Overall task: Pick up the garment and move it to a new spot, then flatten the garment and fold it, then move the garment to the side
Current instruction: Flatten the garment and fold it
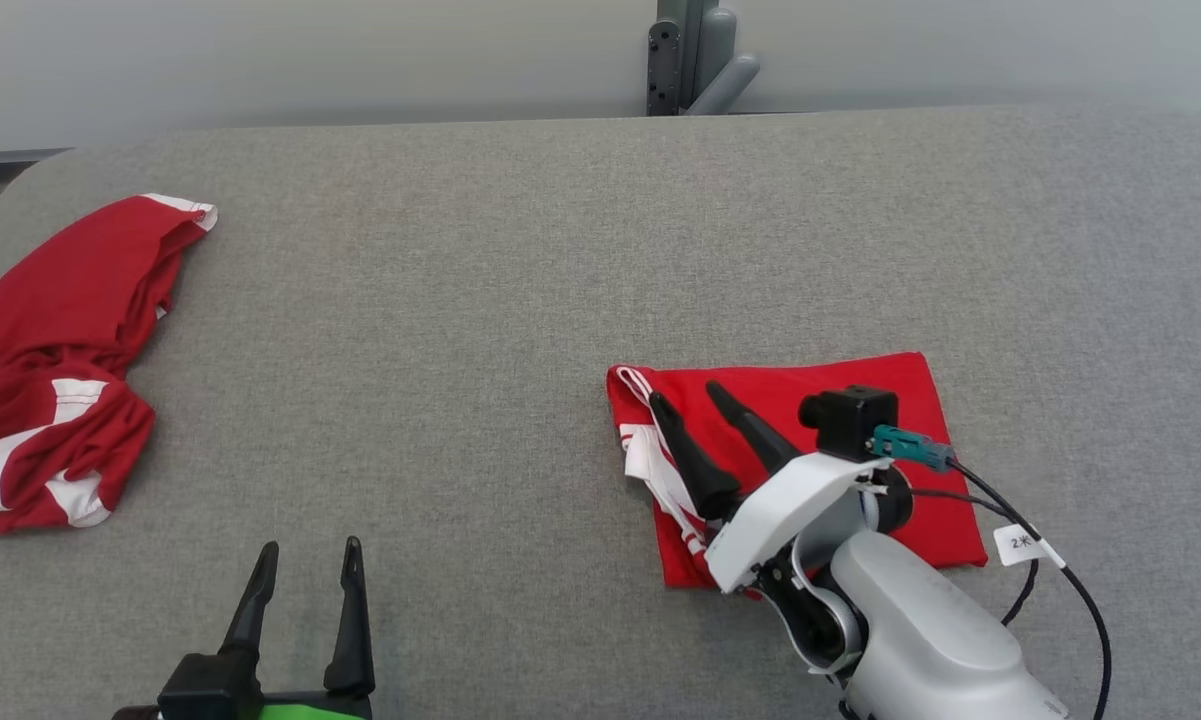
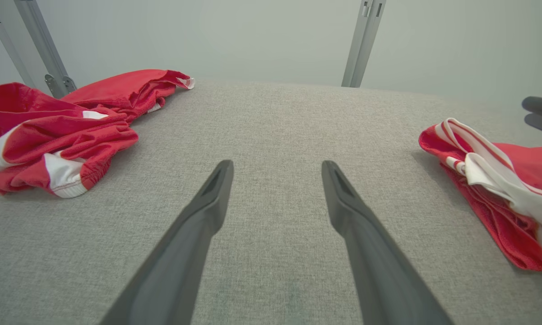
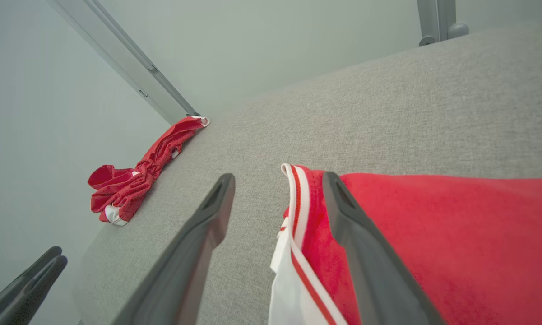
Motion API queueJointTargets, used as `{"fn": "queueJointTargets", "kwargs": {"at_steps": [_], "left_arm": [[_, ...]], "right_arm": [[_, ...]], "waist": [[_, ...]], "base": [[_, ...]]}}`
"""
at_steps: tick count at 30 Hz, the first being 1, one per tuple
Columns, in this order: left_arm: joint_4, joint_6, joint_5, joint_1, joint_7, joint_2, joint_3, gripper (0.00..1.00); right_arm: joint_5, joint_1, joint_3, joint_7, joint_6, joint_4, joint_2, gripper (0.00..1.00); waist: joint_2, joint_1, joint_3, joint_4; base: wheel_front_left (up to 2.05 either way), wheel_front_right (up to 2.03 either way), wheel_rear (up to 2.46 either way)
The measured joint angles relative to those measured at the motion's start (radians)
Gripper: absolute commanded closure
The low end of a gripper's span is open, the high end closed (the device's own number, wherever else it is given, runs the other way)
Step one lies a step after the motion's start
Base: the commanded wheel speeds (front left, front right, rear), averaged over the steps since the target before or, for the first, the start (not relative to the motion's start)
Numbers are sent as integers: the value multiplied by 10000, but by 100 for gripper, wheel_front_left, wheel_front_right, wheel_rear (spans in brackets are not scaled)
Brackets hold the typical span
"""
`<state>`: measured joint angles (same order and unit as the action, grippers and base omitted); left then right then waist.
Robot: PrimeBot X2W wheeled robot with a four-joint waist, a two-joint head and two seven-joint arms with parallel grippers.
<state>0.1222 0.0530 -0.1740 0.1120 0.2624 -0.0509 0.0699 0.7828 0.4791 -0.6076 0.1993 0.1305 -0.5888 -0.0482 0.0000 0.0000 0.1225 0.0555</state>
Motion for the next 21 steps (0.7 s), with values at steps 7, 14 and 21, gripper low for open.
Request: {"fn": "queueJointTargets", "kwargs": {"at_steps": [7, 14, 21], "left_arm": [[-88, -69, -77, 173, 0, 2, -167, 0], [-75, -155, -157, 243, 0, 2, -140, 0], [-25, -127, -203, 242, 0, 2, -132, 0]], "right_arm": [[-4186, -1536, 3173, 497, 0, 1789, -142, 0], [-6677, -3126, 5187, 585, 2, 3576, -207, 0], [-7726, -4319, 6964, 633, 2, 4681, -75, 0]], "waist": [[1, 0, -194, -241], [0, 0, -415, -294], [0, 0, -550, -165]], "base": [[0, 0, 0], [0, 0, 0], [0, 0, 0]]}}
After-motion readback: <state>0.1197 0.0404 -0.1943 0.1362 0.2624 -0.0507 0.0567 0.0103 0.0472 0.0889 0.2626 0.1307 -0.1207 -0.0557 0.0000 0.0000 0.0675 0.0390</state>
